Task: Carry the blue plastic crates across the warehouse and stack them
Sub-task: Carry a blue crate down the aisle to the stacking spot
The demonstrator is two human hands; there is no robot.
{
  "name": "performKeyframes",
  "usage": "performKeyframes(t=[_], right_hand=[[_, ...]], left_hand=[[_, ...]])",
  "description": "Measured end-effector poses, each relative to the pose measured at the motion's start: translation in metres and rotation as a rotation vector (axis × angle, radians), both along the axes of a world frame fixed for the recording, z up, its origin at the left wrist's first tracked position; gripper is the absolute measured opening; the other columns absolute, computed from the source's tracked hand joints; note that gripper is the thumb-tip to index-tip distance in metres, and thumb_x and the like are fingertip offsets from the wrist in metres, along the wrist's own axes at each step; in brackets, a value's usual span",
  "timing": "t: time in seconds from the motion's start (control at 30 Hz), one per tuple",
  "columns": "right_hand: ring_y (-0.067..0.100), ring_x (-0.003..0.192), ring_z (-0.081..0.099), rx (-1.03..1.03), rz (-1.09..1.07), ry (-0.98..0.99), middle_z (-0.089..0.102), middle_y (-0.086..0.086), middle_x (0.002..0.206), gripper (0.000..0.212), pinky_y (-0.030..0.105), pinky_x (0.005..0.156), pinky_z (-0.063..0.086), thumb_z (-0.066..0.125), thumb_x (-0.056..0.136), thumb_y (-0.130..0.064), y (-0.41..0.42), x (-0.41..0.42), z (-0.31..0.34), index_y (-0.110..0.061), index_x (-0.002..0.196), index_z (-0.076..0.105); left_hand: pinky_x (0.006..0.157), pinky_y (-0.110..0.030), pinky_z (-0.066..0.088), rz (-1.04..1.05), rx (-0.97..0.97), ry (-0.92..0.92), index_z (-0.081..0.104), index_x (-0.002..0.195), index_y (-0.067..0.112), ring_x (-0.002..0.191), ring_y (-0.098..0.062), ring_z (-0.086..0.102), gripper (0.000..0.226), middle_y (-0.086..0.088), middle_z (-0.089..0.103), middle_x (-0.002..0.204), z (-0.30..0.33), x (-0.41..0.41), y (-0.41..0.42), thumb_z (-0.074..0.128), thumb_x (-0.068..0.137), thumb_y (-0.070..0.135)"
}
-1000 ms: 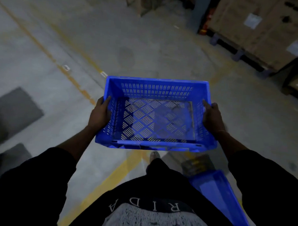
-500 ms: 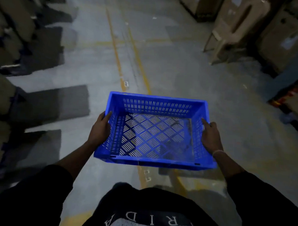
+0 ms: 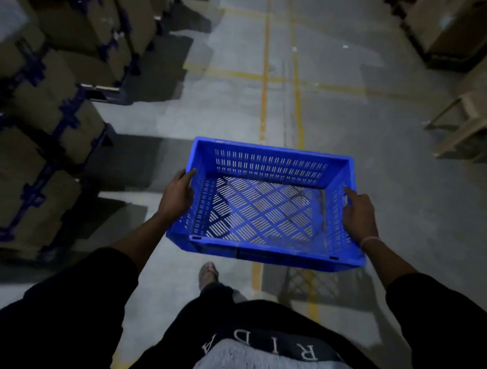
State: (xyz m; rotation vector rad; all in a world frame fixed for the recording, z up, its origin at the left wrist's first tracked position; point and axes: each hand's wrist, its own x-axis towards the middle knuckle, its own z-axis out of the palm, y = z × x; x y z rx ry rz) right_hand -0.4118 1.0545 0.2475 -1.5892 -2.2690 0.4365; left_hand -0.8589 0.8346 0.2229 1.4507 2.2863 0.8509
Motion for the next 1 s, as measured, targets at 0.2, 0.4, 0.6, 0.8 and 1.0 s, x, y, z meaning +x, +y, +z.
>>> performKeyframes(t=[0.2, 0.4, 0.6, 0.8, 1.0], right_hand=[[0.047, 0.092, 0.056, -0.01, -0.02, 0.033, 0.055, 0.028, 0.099, 0.052, 0.048, 0.086, 0.047, 0.053, 0.091, -0.001, 0.086, -0.114, 0.007, -0.013, 0.142, 0.05], [0.044, 0.091, 0.056, -0.037, -0.044, 0.062, 0.052, 0.022, 0.103, 0.053, 0.044, 0.083, 0.048, 0.052, 0.092, -0.003, 0.174, -0.204, 0.006, -0.016, 0.143, 0.049], [0.042, 0.091, 0.057, -0.049, -0.017, 0.087, 0.053, 0.02, 0.103, 0.052, 0.04, 0.081, 0.047, 0.052, 0.092, -0.002, 0.296, -0.287, -0.009, -0.015, 0.143, 0.049], [0.043, 0.092, 0.058, -0.037, 0.011, 0.1, 0.053, 0.022, 0.102, 0.052, 0.042, 0.082, 0.048, 0.052, 0.091, 0.002, 0.444, -0.367, -0.014, -0.011, 0.141, 0.051], [0.043, 0.093, 0.056, -0.035, 0.058, 0.083, 0.052, 0.021, 0.105, 0.05, 0.044, 0.082, 0.048, 0.05, 0.094, -0.002, 0.585, -0.447, 0.011, -0.014, 0.143, 0.049]], left_hand=[[0.093, -0.05, 0.055, -0.033, -0.001, 0.04, 0.041, 0.152, 0.019, 0.12, -0.031, 0.059, 0.059, -0.01, 0.045, 0.15, 0.017, -0.117, 0.089, 0.055, 0.095, 0.012], [0.103, -0.041, 0.046, -0.1, -0.015, -0.022, 0.039, 0.153, 0.009, 0.129, -0.035, 0.052, 0.074, -0.021, 0.038, 0.154, 0.029, -0.208, 0.175, 0.068, 0.086, -0.002], [0.104, -0.052, 0.048, -0.092, -0.047, -0.015, 0.037, 0.155, 0.013, 0.129, -0.038, 0.052, 0.077, -0.019, 0.036, 0.155, 0.005, -0.289, 0.288, 0.068, 0.085, 0.004], [0.098, -0.045, 0.053, -0.039, -0.037, 0.017, 0.033, 0.156, 0.018, 0.123, -0.022, 0.055, 0.077, -0.013, 0.035, 0.156, 0.007, -0.353, 0.419, 0.07, 0.089, 0.011], [0.089, -0.05, 0.056, 0.033, -0.026, 0.053, 0.037, 0.155, 0.018, 0.119, -0.034, 0.061, 0.073, -0.012, 0.04, 0.154, 0.024, -0.425, 0.542, 0.063, 0.089, 0.004]])
